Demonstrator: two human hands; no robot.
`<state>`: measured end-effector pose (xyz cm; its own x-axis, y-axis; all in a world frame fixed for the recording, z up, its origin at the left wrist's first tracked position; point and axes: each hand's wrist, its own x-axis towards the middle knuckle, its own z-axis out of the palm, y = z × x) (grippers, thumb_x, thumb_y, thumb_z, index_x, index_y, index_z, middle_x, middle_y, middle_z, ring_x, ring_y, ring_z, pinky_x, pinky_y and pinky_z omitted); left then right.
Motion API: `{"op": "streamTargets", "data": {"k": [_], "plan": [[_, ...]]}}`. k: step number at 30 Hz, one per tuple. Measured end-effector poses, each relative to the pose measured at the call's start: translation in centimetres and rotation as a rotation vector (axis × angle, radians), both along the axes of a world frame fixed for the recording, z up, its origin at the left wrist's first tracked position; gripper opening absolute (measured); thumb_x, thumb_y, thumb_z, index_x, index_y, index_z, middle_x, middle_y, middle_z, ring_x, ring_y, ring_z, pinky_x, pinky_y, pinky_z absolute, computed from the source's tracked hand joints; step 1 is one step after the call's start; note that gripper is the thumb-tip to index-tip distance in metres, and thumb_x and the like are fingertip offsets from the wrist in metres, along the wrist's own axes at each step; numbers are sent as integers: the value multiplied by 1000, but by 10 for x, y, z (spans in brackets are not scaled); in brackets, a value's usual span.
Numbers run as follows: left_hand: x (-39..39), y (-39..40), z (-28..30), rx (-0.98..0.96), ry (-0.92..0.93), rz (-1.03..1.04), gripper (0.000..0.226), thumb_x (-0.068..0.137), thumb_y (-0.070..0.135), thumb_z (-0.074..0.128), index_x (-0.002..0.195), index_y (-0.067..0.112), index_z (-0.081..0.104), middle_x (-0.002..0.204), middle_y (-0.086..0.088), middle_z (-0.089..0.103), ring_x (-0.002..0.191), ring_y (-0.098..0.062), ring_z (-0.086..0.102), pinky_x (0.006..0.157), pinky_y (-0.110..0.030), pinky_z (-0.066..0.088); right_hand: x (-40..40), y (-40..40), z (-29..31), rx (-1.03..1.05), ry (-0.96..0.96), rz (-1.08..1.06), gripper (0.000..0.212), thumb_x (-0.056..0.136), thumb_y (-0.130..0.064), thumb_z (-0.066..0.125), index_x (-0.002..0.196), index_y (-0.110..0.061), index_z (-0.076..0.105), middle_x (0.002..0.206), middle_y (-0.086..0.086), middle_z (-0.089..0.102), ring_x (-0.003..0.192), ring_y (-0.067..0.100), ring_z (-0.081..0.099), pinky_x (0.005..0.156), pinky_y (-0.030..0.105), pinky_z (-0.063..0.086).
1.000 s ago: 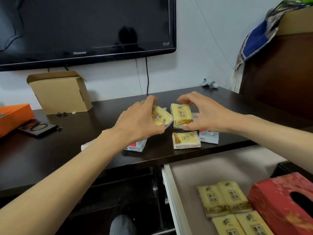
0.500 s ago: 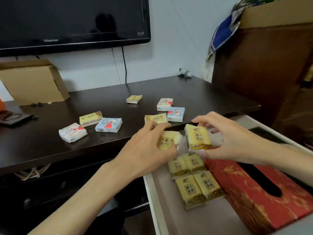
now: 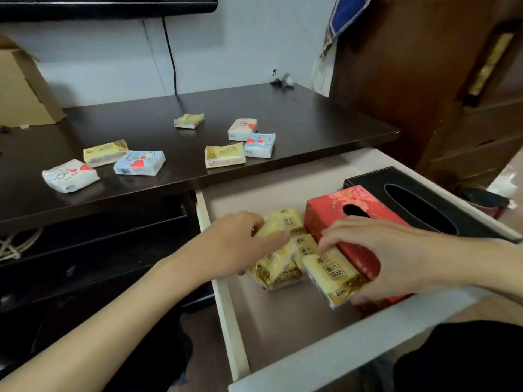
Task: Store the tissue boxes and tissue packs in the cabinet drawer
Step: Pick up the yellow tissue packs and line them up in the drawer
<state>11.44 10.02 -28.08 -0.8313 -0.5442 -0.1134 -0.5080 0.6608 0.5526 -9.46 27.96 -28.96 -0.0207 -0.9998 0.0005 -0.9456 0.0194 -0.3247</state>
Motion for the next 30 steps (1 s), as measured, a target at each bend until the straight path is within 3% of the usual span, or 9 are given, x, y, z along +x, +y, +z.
{"op": "streamTargets", "data": {"k": [2,5,11,14,17,20,22,25,30], "plan": [[1,5,-3,91,39,-12,48,86,62,58,87,14,67,72,-2,71,56,-9,68,49,-27,53,-4,6,1,2,22,9,64,74,-65,72,129,-37,54,108,-28,47,110,-13,44,97,19,37],[1,14,-9,182,52,-34,20,87,44,64,103,35,59,85,0,74,71,-15,72,65,-40,60,-7,12,2,35,57,2,62,75,-62,74,128,-32,58,106,-25,48,109,-13,43,101,19,34],[1,35,-21,292,26,-93,8,86,25,64,91,27,58,99,-3,68,66,-21,73,46,-35,57,-3,7,-2,30,108,56,56,77,-58,76,123,-28,63,105,-18,53,105,-6,42,112,27,32],[1,41,-26,218,-38,-114,6,88,30,60,89,27,55,104,0,65,72,-20,74,58,-41,60,6,4,6,84,137,144,49,77,-57,76,119,-32,69,112,-14,61,111,0,49,111,30,35],[-1,42,-28,114,-55,-123,7,90,34,58,88,27,56,102,3,62,63,-10,69,50,-27,54,14,-2,13,187,199,261,41,77,-55,76,114,-38,74,120,-13,67,114,7,59,102,29,42],[-1,44,-32,-91,-92,-182,9,89,35,59,93,27,60,102,8,59,85,-10,58,65,-23,43,16,-4,11,190,210,247,42,78,-59,72,115,-39,73,123,-14,66,116,8,58,104,29,41],[1,43,-35,-155,-81,-214,9,88,36,60,94,30,59,102,10,57,96,-13,55,75,-27,44,15,-4,11,213,185,223,44,76,-61,73,114,-39,73,120,-15,66,113,8,58,102,29,42],[5,39,-35,-271,-87,-246,12,86,41,63,95,37,57,99,14,57,93,-12,55,71,-30,46,14,-6,13,178,165,201,35,75,-56,75,105,-37,73,104,-17,67,98,7,61,94,32,49],[-1,40,-37,-409,-108,-250,14,84,46,64,90,33,62,84,13,53,78,-14,47,54,-27,28,18,-26,5,172,469,188,45,75,-73,68,102,-37,66,100,-19,57,110,7,46,122,39,17]]}}
